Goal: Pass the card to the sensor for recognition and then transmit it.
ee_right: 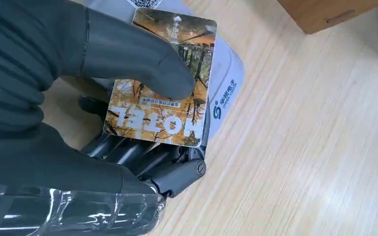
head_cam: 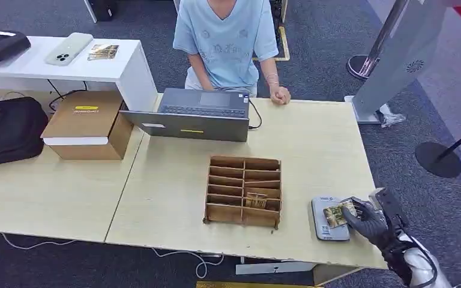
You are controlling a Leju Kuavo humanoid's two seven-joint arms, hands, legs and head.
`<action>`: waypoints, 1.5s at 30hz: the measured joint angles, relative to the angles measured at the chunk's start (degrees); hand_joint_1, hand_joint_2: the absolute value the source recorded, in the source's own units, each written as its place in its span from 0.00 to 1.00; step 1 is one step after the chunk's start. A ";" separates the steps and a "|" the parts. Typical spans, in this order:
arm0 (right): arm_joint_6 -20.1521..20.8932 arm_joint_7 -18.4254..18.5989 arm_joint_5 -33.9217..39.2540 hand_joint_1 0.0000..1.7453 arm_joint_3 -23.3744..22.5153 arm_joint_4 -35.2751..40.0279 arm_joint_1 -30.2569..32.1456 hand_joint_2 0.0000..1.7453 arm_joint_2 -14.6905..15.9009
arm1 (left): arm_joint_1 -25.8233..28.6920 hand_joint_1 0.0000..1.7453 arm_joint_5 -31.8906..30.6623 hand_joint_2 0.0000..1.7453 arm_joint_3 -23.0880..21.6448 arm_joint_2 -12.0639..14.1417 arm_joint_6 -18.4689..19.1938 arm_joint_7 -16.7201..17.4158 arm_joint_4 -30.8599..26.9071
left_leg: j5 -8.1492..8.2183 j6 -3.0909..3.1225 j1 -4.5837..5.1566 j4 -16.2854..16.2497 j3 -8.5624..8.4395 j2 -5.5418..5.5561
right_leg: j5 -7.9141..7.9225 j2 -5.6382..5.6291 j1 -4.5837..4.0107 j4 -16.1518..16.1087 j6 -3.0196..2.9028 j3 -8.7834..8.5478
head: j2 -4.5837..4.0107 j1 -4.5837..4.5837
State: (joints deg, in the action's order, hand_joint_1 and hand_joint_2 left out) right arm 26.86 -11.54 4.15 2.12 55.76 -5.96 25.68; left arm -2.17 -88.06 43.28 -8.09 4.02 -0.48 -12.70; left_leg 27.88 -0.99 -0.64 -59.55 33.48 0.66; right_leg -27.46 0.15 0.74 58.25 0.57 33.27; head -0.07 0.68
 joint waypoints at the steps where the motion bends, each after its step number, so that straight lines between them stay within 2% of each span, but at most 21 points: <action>1: -0.37 0.09 -0.58 1.00 0.00 0.04 0.02 1.00 -0.11 | 0.01 0.00 0.00 0.00 0.00 0.04 0.00 -0.13 0.00 | 0.00 0.00 0.00 0.00 -0.01 0.00 | 0.00 0.00 0.00 0.00 0.00 0.00 | 0.00 0.00; 19: -10.71 3.69 -15.30 1.00 0.17 3.87 0.37 1.00 -1.42 | 0.01 0.00 0.02 0.00 0.00 0.04 0.13 -0.24 0.02 | 0.00 0.00 0.00 -0.01 -0.16 -0.01 | 0.03 -0.03 0.00 -0.02 0.02 -0.16 | 0.00 -0.02; 37: -11.47 4.26 -19.28 1.00 -0.87 6.97 2.31 1.00 -2.25 | 0.00 0.00 -0.04 0.00 0.00 0.09 0.59 -0.24 0.02 | 0.00 0.00 0.00 -0.01 -0.14 -0.01 | 0.03 -0.03 0.00 -0.01 0.02 -0.14 | 0.00 0.02; 45: -11.63 2.06 -17.66 1.00 -2.12 8.09 2.50 1.00 -3.08 | 0.00 0.00 -0.04 0.00 0.00 0.09 0.59 -0.24 0.02 | 0.00 0.00 0.00 -0.01 -0.12 -0.01 | 0.03 -0.04 0.00 0.00 0.02 -0.12 | 0.00 0.00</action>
State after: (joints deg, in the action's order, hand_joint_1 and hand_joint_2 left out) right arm 15.23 -9.48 -13.51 0.00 63.84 -3.47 22.60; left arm -2.17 -88.10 43.28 -8.00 4.61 -0.72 -12.68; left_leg 27.88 -0.99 -0.64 -59.56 33.37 0.65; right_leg -27.43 0.11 0.75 58.25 0.59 33.15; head -0.07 0.68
